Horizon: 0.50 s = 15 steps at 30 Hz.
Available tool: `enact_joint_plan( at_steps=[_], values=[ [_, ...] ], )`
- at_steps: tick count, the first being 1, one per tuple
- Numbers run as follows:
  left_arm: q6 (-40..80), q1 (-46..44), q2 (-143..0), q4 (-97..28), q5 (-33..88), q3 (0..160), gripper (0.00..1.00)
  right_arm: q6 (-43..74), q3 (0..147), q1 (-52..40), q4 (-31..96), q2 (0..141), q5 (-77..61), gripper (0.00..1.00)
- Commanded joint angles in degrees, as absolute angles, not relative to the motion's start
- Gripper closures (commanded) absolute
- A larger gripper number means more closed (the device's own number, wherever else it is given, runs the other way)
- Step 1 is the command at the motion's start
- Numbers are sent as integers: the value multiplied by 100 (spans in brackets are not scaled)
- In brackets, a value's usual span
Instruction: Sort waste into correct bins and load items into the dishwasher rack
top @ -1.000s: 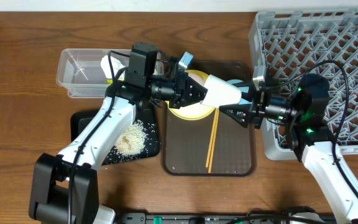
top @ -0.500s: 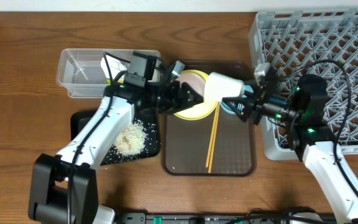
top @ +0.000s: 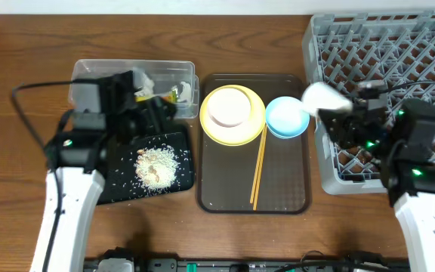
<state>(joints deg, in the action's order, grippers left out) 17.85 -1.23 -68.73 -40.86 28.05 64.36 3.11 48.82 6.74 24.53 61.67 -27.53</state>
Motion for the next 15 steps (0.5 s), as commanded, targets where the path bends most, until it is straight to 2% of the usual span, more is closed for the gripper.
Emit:
enact_joint_plan(
  at_steps=[1, 4, 6, 15],
  values=[
    [1562, 156, -6803, -4331, 2580, 6464, 37, 95, 5557, 838, 3212, 6075, -803, 65],
    [1562, 257, -6810, -4431, 2582, 6462, 37, -8, 5907, 902, 3905, 6093, 115, 79],
    [1566, 257, -6810, -4427, 2585, 6462, 37, -3, 6003, 941, 4077, 6123, 537, 84],
    [1564, 257, -6810, -4429, 2585, 6462, 37, 132, 6012, 1374, 4241, 6700, 1013, 91]
  ],
)
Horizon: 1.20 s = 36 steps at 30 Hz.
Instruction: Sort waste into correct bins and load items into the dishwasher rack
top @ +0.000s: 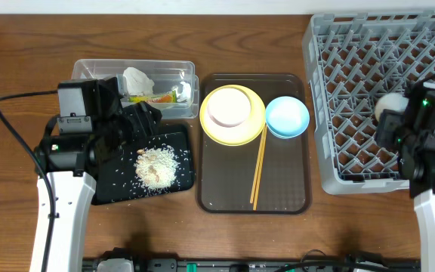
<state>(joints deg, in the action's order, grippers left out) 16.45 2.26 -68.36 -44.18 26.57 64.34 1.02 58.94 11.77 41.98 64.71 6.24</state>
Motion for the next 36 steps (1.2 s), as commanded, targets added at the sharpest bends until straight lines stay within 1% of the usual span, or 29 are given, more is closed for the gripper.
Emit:
enact_joint_plan(
  at_steps=[1, 5, 8, 11, 17, 19, 20, 22, 23, 24, 26, 27, 28, 29, 33, 36],
  values=[
    [1564, 257, -6810, -4429, 2585, 6462, 37, 128, 6012, 1446, 4263, 6818, 1031, 92],
    [1564, 257, -6810, -4431, 2585, 6462, 37, 349, 6012, 1785, 4379, 7277, 1085, 93],
    [1564, 257, -6810, -4429, 2585, 6462, 37, 423, 6012, 1905, 4462, 7500, 856, 93],
    [1564, 257, -6810, -4429, 2585, 6462, 37, 423, 6012, 1931, 4438, 7721, 541, 94],
    [1566, 257, -6810, -4429, 2585, 6462, 37, 423, 6012, 1931, 4416, 8143, 504, 94],
    [1564, 257, -6810, -4431, 2585, 6462, 37, 423, 6012, 1931, 4416, 8254, 489, 88],
    [1564, 257, -6810, -4431, 2585, 6462, 37, 425, 6012, 1931, 4418, 8305, 475, 82],
    [1564, 257, -6810, -4431, 2585, 6462, 37, 425, 6012, 1931, 4418, 8368, 362, 59],
    [1564, 255, -6810, -4434, 2585, 6462, 37, 425, 6012, 1931, 4416, 8377, 270, 54],
    [1564, 255, -6810, -4434, 2585, 6462, 37, 425, 6012, 1931, 4407, 8377, 204, 44],
    [1564, 257, -6810, -4436, 2585, 6462, 36, 425, 6012, 1933, 4327, 8368, 80, 14],
    [1562, 257, -6810, -4449, 2582, 6462, 36, 425, 6012, 1931, 4303, 8357, 5, 5],
    [1551, 257, -6810, -4469, 2576, 6462, 36, 425, 6023, 1931, 4300, 8335, -141, 2],
    [1520, 257, -6810, -4521, 2506, 6462, 36, 423, 6036, 1931, 4300, 8302, -303, 2],
    [1525, 257, -6810, -5017, 1378, 6462, 36, 423, 6252, 1925, 4294, 8071, -766, 11],
    [1529, 257, -6812, -5446, 370, 6462, 36, 423, 6558, 1800, 4274, 7800, -1194, 16]
  ],
)
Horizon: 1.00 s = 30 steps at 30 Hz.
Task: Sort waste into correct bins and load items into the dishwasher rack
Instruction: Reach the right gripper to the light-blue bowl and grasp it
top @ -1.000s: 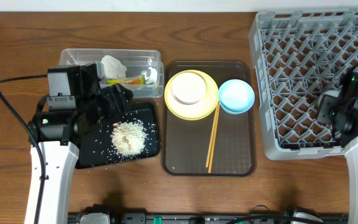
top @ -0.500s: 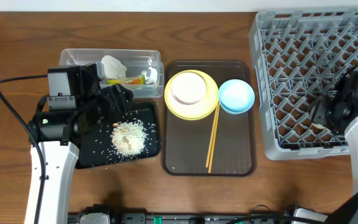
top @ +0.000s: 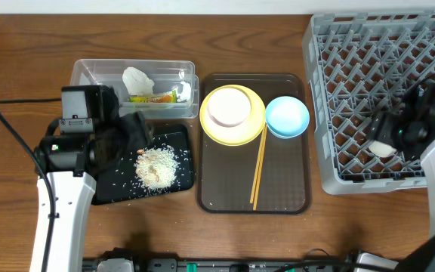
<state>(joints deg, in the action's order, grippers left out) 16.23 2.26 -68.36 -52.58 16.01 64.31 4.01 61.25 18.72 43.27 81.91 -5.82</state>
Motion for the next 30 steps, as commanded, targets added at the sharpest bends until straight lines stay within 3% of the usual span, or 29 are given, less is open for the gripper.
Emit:
enact_joint_plan(
  at_steps=[1, 5, 8, 16, 30],
  values=[
    [1529, 257, -6810, -5572, 102, 6462, 36, 419, 6657, 1704, 4244, 7712, -1378, 17],
    [1531, 257, -6810, -5804, -220, 6462, 35, 419, 6775, 1074, 3994, 7531, -1863, 27],
    [1658, 257, -6810, -5802, -220, 6462, 35, 423, 6761, 340, 4001, 7585, -1706, 28],
    [1787, 257, -6810, -5802, -217, 6462, 34, 825, 6746, -1310, 4025, 8412, -34, 32],
    [1787, 255, -6812, -5802, -217, 6462, 33, 1636, 6746, -1584, 3417, 10154, 617, 39]
  ],
)
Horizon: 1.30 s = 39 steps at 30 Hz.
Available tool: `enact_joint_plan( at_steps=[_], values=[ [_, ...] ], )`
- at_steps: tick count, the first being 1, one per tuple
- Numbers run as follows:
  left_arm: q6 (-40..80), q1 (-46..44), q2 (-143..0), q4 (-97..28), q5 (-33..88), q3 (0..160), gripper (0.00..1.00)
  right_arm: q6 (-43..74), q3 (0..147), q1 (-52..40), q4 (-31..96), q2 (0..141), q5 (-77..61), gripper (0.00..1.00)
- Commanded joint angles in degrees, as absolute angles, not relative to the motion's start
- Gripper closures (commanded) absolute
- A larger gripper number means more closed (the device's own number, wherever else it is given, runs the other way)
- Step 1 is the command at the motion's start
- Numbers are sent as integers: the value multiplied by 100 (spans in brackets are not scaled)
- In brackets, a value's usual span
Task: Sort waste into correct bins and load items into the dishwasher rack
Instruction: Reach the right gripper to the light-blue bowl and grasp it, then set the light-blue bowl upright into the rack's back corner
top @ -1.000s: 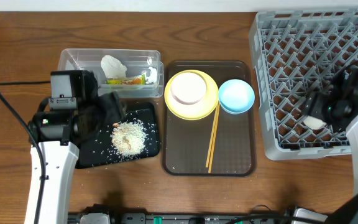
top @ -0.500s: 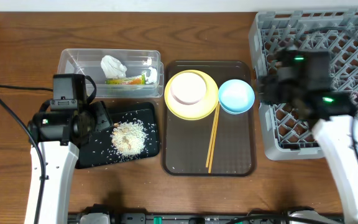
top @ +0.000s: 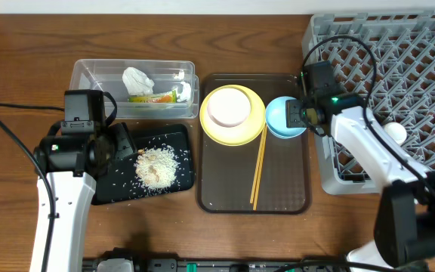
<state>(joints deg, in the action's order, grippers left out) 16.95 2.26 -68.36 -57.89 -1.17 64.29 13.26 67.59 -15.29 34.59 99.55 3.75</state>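
My right gripper (top: 296,115) reaches across the rack's left wall to the right rim of the light blue bowl (top: 283,118) on the brown tray (top: 278,189); its jaws look parted at the rim. A white cup (top: 394,133) lies in the grey dishwasher rack (top: 376,45). On the yellow plate (top: 211,130) sits a white bowl (top: 229,106). Chopsticks (top: 258,168) lie on the tray. My left gripper (top: 119,140) hangs over the left end of the black tray (top: 119,189), which holds rice (top: 155,165); its dark fingers blend into the tray.
A clear bin (top: 85,72) behind the black tray holds crumpled paper (top: 137,78) and wrappers (top: 153,96). The rack fills the right side of the wooden table (top: 21,45). Cables trail from both arms.
The right gripper left the rack's front right area and now sits at the blue bowl's right rim. The white cup stays in the rack, free. The left gripper drew back slightly leftward.
At first the right gripper held the white cup over the rack's left edge, and the left gripper was at the clear bin. The cup then went deeper into the rack and was left there. The left gripper withdrew over the black tray; the right is now at the blue bowl.
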Motion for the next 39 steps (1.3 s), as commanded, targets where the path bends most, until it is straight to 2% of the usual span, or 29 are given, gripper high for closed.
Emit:
enact_joint_plan(
  at_steps=[1, 7, 10, 14, 16, 24, 29, 33, 39],
  values=[
    [1787, 255, -6810, -5802, -217, 6462, 34, 1636, 6746, -1584, 3404, 10239, 617, 39],
    [1787, 255, -6810, -5802, -217, 6462, 34, 1809, 6746, -1584, 3413, 10608, 617, 44],
    [1787, 257, -6810, -5804, -217, 6462, 33, 1848, 6746, -1584, 3424, 10558, 622, 61],
    [1787, 257, -6810, -5804, -217, 6462, 33, 1846, 6751, -1549, 3395, 10398, 646, 89],
    [1787, 257, -6810, -5804, -217, 6462, 33, 1844, 6751, -1520, 3404, 10311, 735, 98],
    [1787, 255, -6810, -5806, -196, 6462, 33, 1841, 6751, -1446, 3413, 9874, 928, 99],
    [1787, 255, -6810, -5806, -196, 6462, 33, 1662, 6761, -1372, 3190, 9139, 1957, 99],
    [1787, 257, -6810, -5804, -198, 6462, 33, 794, 6761, -1345, 2460, 8586, 2985, 99],
    [1787, 255, -6810, -5804, -198, 6462, 33, -1315, 6761, -1251, 620, 8460, 4012, 99]
  ],
)
